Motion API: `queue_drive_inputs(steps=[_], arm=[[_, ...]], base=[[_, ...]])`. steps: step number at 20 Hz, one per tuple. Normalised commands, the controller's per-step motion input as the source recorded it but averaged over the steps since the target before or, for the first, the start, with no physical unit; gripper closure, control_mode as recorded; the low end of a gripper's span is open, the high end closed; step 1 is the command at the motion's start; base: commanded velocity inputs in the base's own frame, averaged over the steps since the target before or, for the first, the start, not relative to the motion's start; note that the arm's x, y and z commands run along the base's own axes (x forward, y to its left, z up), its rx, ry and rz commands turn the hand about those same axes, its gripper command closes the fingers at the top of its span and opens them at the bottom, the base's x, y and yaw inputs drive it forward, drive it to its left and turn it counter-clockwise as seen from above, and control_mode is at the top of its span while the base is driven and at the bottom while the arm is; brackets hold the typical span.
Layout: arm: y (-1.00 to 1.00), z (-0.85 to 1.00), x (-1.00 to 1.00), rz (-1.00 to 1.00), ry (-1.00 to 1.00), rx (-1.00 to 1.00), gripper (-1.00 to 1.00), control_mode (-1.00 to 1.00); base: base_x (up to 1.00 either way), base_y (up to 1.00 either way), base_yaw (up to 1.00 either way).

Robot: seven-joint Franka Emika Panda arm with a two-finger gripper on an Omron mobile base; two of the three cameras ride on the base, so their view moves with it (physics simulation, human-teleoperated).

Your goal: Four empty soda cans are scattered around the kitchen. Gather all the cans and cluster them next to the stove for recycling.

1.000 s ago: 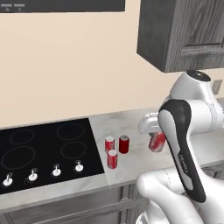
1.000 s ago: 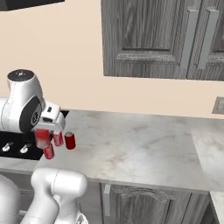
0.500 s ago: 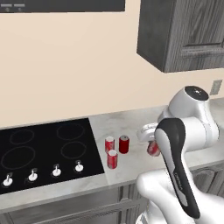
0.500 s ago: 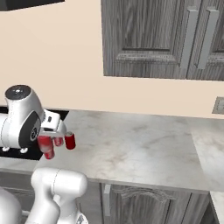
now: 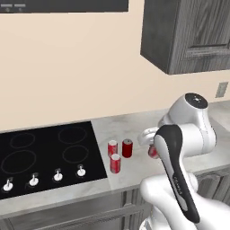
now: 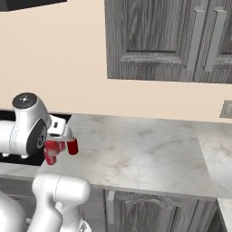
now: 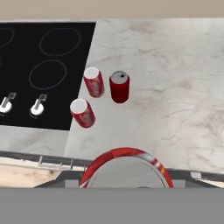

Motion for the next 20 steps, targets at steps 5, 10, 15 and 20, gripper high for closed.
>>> queue_drive_inputs(steps=[5,10,15,20], arm=[[0.01,-0.21,0.11,0.00,0.00,-0.08,1.00,-1.00],[0.06,-0.26,0.08,0.00,0.00,-0.06,1.00,-1.00],[0.00,-0.17,0.12,0.00,0.00,0.00,1.00,-1.00],[0.02,-0.31,0.17,0.00,-0.01,0.00,1.00,-1.00]], base=[[0.00,0.00,0.00],[0.00,0.00,0.00],[0.00,0.00,0.00],[0.00,0.00,0.00]])
